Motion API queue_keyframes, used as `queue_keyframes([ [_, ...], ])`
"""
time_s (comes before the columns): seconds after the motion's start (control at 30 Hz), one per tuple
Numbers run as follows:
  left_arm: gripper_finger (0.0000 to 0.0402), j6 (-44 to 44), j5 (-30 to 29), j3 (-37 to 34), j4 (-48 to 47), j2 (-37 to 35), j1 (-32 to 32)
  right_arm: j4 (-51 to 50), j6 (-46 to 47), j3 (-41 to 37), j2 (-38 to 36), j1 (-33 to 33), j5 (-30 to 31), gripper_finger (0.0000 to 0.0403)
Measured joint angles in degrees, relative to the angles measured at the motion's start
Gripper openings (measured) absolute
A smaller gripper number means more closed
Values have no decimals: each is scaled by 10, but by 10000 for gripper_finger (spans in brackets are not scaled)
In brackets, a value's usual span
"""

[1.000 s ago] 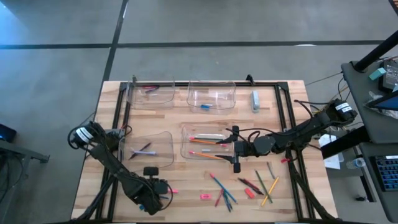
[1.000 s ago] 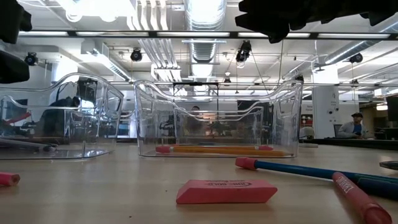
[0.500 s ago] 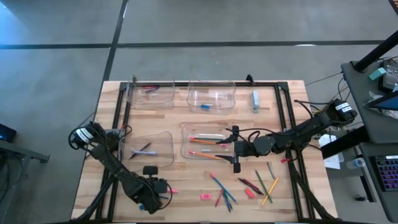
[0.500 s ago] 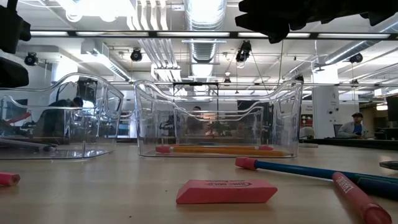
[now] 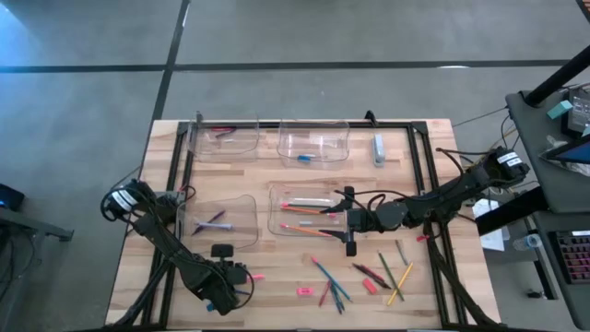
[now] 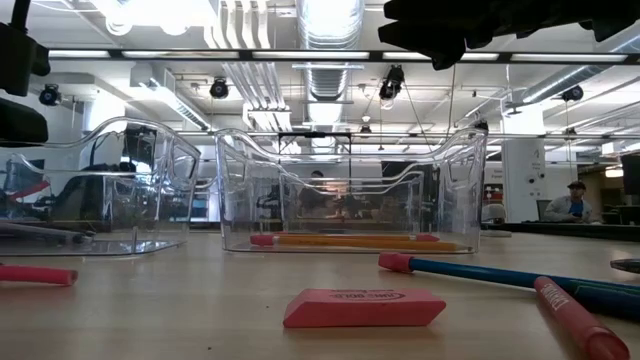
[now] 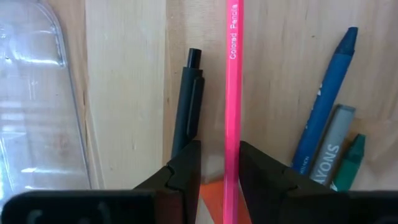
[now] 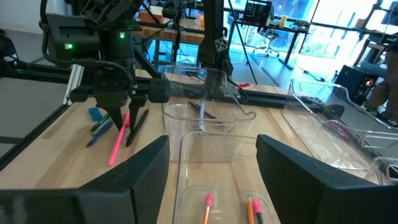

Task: Sort crayons/erasers/pens/pencils in bins
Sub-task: Put the pink pencil into the bottom right transparent bin

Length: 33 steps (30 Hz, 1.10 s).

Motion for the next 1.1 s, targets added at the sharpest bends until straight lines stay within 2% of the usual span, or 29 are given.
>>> queue_keyframes([
  [0.13, 73, 0, 0, 0, 0, 0, 0, 0, 0, 0, 0, 0, 0, 228],
  [0.37, 10, -1, 7, 4, -1, 1, 1, 1, 0, 0, 0, 0, 0, 228],
  [0.5, 10, 0, 20, 30, -8, 0, 5, 5, 0, 0, 0, 0, 0, 228],
  [0.67, 10, 1, 16, 75, -75, -13, 6, 8, 6, 0, 0, 0, 0, 228],
  [0.93, 10, 8, -45, 145, -175, -33, 16, 9, 5, 0, 0, 0, 0, 228],
  [1.1, 9, 68, -85, 182, -204, -44, 45, 19, 8, 0, 0, 0, 0, 228],
])
